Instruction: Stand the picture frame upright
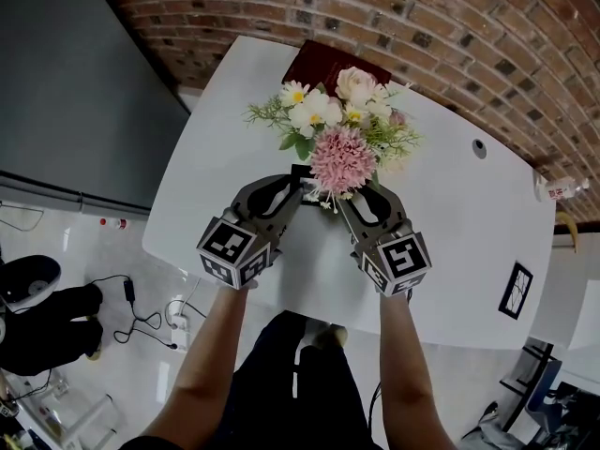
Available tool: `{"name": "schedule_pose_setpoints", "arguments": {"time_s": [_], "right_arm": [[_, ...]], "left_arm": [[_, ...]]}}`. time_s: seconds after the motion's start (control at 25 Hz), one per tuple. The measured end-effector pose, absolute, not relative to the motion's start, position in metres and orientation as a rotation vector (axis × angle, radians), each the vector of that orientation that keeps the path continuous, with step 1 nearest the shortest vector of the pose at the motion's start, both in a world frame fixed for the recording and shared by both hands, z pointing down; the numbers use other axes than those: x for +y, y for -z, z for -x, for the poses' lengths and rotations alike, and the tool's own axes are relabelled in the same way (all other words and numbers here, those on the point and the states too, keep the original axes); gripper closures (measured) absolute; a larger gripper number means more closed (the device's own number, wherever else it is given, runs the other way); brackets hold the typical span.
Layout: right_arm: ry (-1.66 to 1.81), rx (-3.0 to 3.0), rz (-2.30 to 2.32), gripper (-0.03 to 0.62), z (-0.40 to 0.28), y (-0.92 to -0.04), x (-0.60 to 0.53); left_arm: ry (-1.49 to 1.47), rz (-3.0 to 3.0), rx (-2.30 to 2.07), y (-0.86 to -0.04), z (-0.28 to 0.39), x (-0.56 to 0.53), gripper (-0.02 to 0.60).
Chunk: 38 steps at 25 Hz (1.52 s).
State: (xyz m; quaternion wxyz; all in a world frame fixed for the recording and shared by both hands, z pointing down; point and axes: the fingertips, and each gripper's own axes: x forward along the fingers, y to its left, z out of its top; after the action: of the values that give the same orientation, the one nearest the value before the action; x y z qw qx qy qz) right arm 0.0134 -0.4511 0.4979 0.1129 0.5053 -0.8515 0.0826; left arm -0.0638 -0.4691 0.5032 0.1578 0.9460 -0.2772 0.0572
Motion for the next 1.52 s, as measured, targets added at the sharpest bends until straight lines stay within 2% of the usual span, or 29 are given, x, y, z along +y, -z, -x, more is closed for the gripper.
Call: {"name": "schedule_pose_setpoints", "arguments": {"time_s": [0.84, 1.08, 1.52], "right_arm": [[-0.415, -2.522, -1.6, 0.428, -0.033, -0.503, -0.44], [-0.481, -2.518, -1.601, 0.428, -0.037, -0.506, -0.424], [-0.477, -2.552, -1.567, 0.584, -0.025, -0.484, -0.39]], "left_arm": [[-0.138, -2.698, -0.85, -0.5, 0.073, -0.468, 0.457], [-0.11, -2.654, -0.895, -0.501, 0.085, -0.463, 0.498], [-0.094, -2.654, -0.903, -0.487, 0.101, -0.438, 0.58]]}}
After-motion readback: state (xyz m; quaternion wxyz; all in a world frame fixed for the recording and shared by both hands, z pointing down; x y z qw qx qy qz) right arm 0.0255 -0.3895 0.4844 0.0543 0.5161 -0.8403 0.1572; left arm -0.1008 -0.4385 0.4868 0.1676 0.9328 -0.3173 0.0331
